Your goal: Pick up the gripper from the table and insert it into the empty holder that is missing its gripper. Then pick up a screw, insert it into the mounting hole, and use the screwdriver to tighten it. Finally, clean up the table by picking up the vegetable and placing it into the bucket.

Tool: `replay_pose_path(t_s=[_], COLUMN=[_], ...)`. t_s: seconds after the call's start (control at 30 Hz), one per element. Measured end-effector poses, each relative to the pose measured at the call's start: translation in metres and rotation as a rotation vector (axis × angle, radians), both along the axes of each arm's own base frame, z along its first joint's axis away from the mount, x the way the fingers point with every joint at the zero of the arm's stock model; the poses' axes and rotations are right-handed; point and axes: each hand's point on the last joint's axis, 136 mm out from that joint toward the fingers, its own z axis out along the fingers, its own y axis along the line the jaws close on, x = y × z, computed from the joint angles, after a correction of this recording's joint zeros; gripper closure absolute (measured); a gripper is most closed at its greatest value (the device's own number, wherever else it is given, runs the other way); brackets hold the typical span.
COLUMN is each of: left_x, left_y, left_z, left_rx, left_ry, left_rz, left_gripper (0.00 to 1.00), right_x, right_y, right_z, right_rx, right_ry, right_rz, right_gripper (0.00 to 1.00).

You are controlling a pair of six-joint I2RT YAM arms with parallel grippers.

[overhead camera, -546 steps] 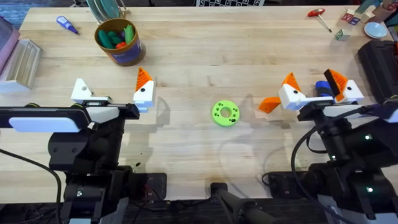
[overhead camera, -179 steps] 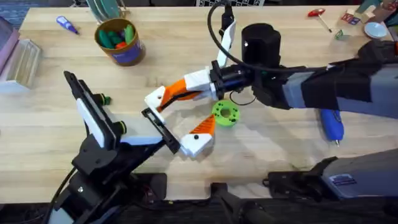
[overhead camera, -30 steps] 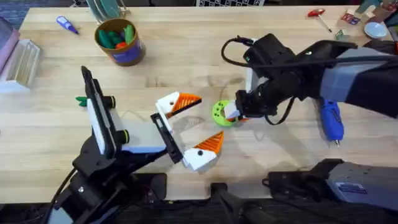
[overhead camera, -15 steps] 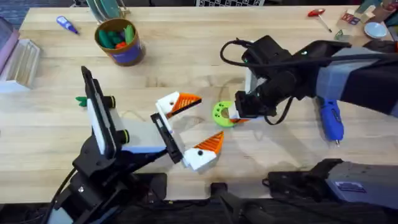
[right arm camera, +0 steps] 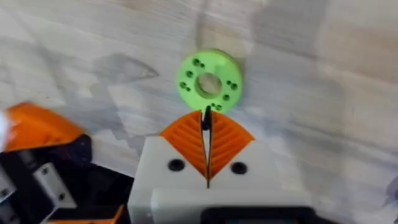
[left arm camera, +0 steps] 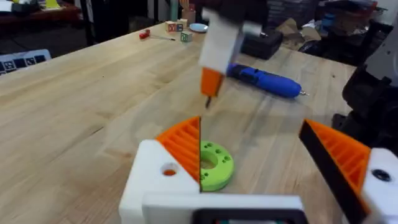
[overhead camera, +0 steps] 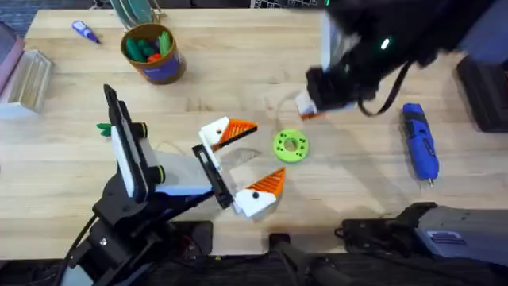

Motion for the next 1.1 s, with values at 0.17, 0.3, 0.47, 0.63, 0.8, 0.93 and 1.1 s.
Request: replay_pose_path(t_s=[0.17,0.3,0.47,0.63,0.8,0.93,1.1], left_x=[0.0,0.0,0.0,0.0,0.0,0.0,0.0], left_y=[0.0,0.0,0.0,0.0,0.0,0.0,0.0], left_z=[0.0,0.0,0.0,0.0,0.0,0.0,0.0], left_rx=[0.0,0.0,0.0,0.0,0.0,0.0,0.0], left_ry=[0.0,0.0,0.0,0.0,0.0,0.0,0.0], left_rz=[0.0,0.0,0.0,0.0,0.0,0.0,0.0], left_gripper=[0.015,0.015,0.016,0.016,0.016,0.015,0.015], right_x=[0.02,0.017,-0.005,-0.027,-0.037,-0.042,-0.047], right_y=[0.032,0.057,0.087,0.116,0.136,0.148,0.153], right_z=[0.057,0.089,0.101,0.107,0.108,0.092,0.071], right_rx=[0.124,0.209,0.263,0.314,0.344,0.32,0.274], right_ry=[-0.157,-0.221,-0.227,-0.232,-0.234,-0.189,-0.127], right_rz=[0.111,0.185,0.267,0.338,0.373,0.39,0.396], right_gripper=[0.995,0.995,0.995,0.995,0.995,0.995,0.995])
